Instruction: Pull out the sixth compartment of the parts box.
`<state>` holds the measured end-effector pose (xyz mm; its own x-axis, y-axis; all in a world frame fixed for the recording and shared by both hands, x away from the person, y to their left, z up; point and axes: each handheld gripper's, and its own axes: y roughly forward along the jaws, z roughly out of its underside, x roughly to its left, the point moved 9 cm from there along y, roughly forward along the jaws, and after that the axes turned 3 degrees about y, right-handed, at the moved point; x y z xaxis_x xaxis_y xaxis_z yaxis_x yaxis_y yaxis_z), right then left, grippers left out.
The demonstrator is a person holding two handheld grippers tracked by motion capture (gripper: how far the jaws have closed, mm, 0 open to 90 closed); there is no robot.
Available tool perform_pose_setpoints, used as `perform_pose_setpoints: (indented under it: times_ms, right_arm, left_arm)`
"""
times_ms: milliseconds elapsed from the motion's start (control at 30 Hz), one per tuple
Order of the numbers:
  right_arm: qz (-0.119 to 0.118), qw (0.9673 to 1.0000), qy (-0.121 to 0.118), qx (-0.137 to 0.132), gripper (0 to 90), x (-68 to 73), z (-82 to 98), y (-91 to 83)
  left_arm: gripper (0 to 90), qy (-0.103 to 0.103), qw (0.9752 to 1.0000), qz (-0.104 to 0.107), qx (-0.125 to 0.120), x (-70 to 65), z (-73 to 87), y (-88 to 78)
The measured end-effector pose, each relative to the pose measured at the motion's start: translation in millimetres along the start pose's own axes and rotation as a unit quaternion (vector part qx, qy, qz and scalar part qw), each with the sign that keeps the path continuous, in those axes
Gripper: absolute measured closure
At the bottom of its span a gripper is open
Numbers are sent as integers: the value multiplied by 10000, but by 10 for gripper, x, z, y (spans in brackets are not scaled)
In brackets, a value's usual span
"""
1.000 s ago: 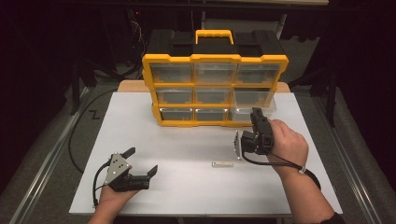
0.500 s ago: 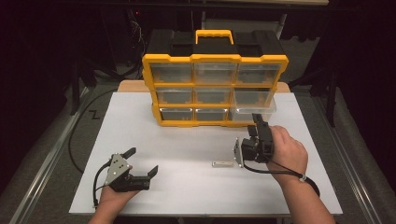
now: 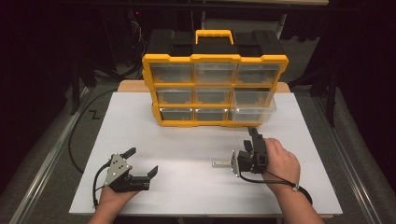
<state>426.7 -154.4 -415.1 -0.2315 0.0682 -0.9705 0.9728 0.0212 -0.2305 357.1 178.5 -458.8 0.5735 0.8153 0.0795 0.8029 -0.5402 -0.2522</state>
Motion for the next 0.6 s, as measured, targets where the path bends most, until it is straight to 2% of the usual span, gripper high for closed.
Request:
perform_pose_setpoints:
  times_ms: [300, 333, 600]
  right_arm:
    - [-227, 9997, 63, 90, 363, 293, 71, 1]
    - [-215, 9997, 84, 37, 362, 317, 71, 4]
    - [-285, 9993, 185, 135, 351, 503, 188, -83]
  left_arm:
    - [3, 15, 10000, 6, -12, -10, 2, 2]
    - [3, 16, 10000, 6, -18, -11, 1, 3]
    - [3, 23, 10000, 16, -16, -21, 7, 8]
